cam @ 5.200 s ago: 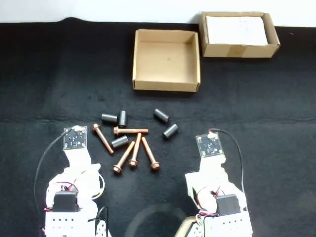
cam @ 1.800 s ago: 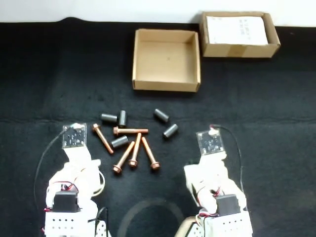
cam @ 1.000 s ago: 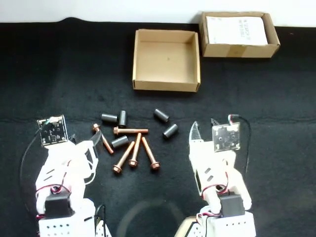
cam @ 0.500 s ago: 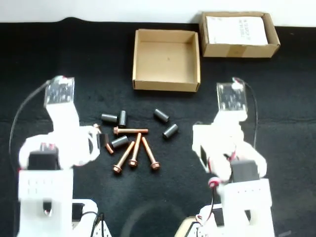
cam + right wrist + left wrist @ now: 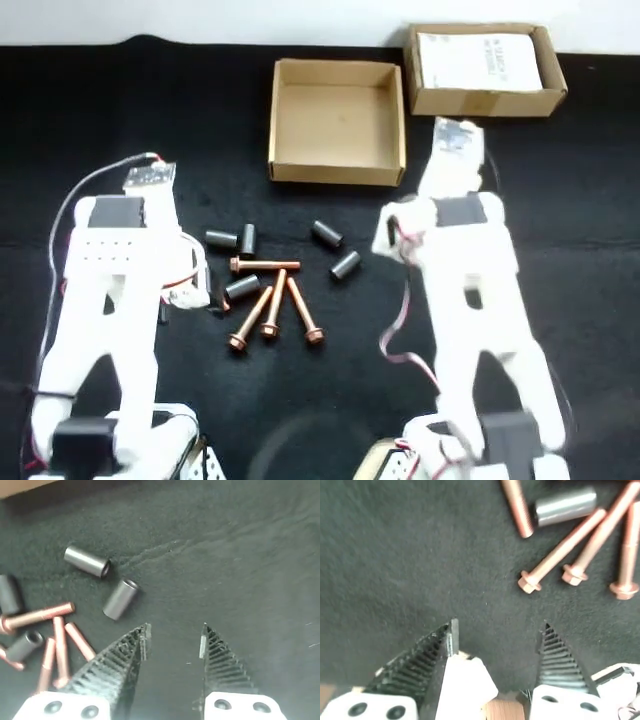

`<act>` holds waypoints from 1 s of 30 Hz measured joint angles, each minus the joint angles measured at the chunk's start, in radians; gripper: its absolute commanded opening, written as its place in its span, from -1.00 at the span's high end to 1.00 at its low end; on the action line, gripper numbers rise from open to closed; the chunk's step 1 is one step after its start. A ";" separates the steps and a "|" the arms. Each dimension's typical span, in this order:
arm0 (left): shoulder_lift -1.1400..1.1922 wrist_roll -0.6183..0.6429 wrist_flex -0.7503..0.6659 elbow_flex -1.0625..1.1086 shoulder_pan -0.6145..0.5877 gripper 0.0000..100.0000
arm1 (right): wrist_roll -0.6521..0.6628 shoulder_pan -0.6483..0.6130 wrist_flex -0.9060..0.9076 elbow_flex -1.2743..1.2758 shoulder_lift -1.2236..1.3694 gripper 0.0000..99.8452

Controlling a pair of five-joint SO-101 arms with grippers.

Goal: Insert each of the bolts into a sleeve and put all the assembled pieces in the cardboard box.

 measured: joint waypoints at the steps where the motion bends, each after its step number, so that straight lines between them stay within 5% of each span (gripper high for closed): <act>1: 0.026 0.011 0.002 0.000 0.000 0.49 | -0.040 -0.017 0.000 -0.028 0.049 0.69; 9: 0.213 0.055 0.003 0.000 0.000 0.49 | -0.249 -0.152 -0.003 -0.199 0.347 0.68; 30: 0.252 0.055 0.003 -0.005 0.000 0.49 | -0.261 -0.183 -0.196 -0.236 0.605 0.68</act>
